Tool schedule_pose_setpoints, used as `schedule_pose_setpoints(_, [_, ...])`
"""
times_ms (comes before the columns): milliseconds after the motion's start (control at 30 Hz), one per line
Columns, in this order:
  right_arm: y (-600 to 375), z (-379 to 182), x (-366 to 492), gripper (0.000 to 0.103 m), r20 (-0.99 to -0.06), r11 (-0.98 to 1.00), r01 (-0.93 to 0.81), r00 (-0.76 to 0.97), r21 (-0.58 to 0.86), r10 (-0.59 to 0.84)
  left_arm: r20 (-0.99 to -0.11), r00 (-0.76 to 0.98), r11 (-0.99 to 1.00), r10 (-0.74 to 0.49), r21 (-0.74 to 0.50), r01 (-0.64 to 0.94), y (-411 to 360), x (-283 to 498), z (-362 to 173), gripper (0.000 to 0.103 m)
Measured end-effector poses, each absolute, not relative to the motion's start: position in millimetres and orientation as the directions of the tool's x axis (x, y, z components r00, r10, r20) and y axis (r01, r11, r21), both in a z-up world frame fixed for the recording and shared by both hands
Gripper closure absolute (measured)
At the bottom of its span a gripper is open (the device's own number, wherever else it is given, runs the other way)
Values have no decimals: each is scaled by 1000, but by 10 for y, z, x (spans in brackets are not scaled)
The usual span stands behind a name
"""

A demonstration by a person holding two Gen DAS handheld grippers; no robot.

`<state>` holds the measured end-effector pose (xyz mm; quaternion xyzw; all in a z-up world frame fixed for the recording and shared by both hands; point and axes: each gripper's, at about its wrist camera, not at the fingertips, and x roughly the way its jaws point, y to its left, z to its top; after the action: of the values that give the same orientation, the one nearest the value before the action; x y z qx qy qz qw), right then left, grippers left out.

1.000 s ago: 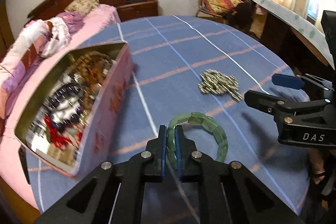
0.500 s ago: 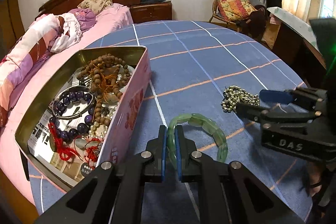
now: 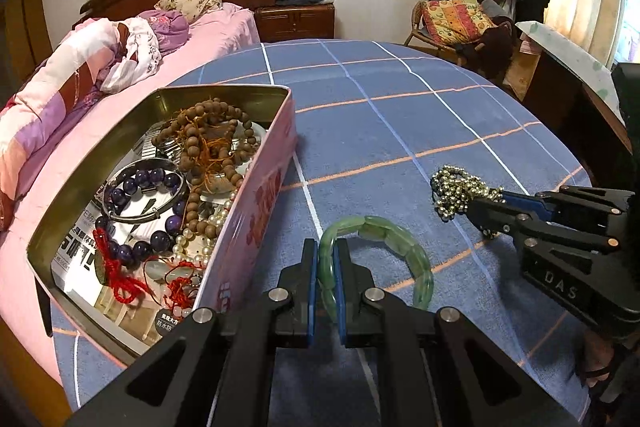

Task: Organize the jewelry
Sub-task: 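Grasp the green jade bangle with the left tool while the right tool grasps the silver bead chain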

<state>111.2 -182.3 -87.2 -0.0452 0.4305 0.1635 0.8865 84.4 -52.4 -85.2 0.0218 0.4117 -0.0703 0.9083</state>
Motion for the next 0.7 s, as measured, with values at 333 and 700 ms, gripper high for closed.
schedule_pose_setpoints(333, [-1853,-787,1043,90,-729,941,-327,622,89,286,-745,658,989,-113,-18,150,-535,815,-826,96])
schedule_pose_setpoints(700, [-1867,-523,861,90,-655,931,-342,676,125,336,-707,695,984,-130,-8,176,-569,658,-652,96])
